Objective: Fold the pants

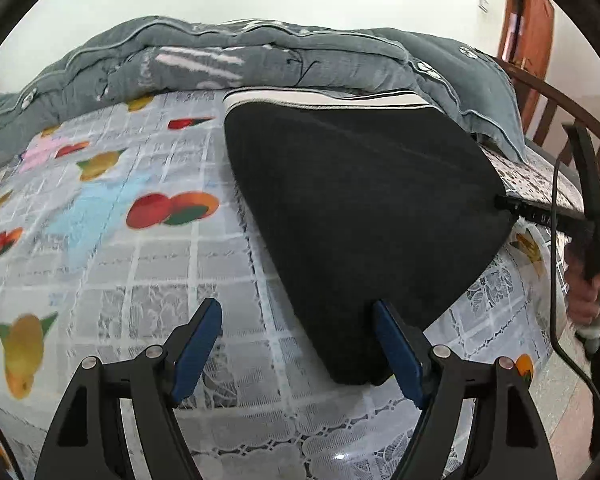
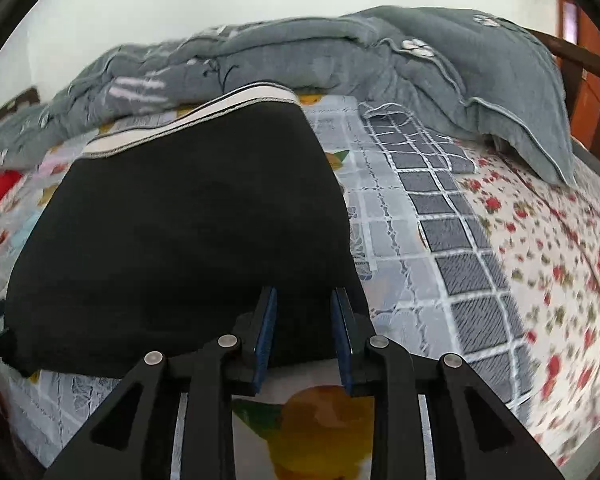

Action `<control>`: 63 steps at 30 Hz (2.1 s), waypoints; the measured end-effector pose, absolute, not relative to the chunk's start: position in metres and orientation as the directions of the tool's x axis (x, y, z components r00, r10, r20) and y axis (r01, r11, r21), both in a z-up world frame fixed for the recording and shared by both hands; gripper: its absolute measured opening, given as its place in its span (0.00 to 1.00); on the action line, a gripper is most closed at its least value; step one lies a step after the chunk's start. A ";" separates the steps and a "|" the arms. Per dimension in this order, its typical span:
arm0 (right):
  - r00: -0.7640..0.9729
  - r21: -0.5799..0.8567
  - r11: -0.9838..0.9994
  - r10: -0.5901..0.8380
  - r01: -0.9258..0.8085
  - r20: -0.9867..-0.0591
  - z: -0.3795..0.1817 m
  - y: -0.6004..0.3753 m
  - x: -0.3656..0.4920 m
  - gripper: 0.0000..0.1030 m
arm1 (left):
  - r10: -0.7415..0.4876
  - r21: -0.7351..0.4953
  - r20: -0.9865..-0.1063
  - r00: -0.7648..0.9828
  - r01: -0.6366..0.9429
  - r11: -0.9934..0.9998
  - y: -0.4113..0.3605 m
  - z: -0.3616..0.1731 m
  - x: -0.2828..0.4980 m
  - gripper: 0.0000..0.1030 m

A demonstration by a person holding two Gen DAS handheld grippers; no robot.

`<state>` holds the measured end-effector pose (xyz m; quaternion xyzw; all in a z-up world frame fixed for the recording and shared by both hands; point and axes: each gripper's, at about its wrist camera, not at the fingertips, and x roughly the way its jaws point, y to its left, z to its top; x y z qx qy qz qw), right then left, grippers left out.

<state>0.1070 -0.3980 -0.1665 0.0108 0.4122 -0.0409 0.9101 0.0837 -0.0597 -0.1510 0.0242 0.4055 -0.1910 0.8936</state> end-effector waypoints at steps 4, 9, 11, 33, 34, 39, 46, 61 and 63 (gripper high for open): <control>0.697 0.072 0.995 0.001 0.073 -0.717 -0.144 -0.415 0.118 0.43 | -0.340 -0.126 -0.706 0.621 0.363 0.923 -0.057 -0.133 0.097 0.75; 0.683 0.178 0.982 0.087 0.064 -0.726 -0.140 -0.432 0.167 0.50 | -0.401 -0.237 -0.723 0.563 0.344 0.909 -0.064 -0.132 0.147 0.72; 0.654 0.209 0.977 0.127 0.049 -0.746 -0.147 -0.435 0.190 0.50 | -0.423 -0.281 -0.732 0.533 0.330 0.901 -0.065 -0.141 0.165 0.69; 0.559 0.321 0.939 0.333 -0.124 -0.760 -0.149 -0.364 0.212 0.31 | -0.587 -0.571 -0.652 0.479 0.199 0.796 0.050 -0.157 0.222 0.21; 0.554 0.335 0.931 0.355 -0.142 -0.753 -0.152 -0.350 0.211 0.31 | -0.570 -0.556 -0.663 0.485 0.191 0.809 0.064 -0.154 0.219 0.21; 0.523 0.347 0.908 0.418 -0.234 -0.743 -0.163 -0.290 0.216 0.35 | -0.440 -0.440 -0.762 0.475 0.117 0.890 0.121 -0.154 0.212 0.35; 0.589 0.239 0.952 0.306 -0.190 -0.748 -0.148 -0.265 0.252 0.50 | -0.282 -0.300 -0.792 0.542 0.056 0.952 0.159 -0.144 0.181 0.56; 0.672 0.062 0.973 0.200 -0.224 -0.713 -0.123 -0.271 0.231 0.35 | -0.234 -0.198 -0.797 0.557 0.125 0.972 0.129 -0.135 0.158 0.56; 0.666 0.068 0.972 0.205 -0.226 -0.717 -0.122 -0.266 0.246 0.43 | -0.229 -0.191 -0.796 0.560 0.127 0.973 0.125 -0.133 0.158 0.56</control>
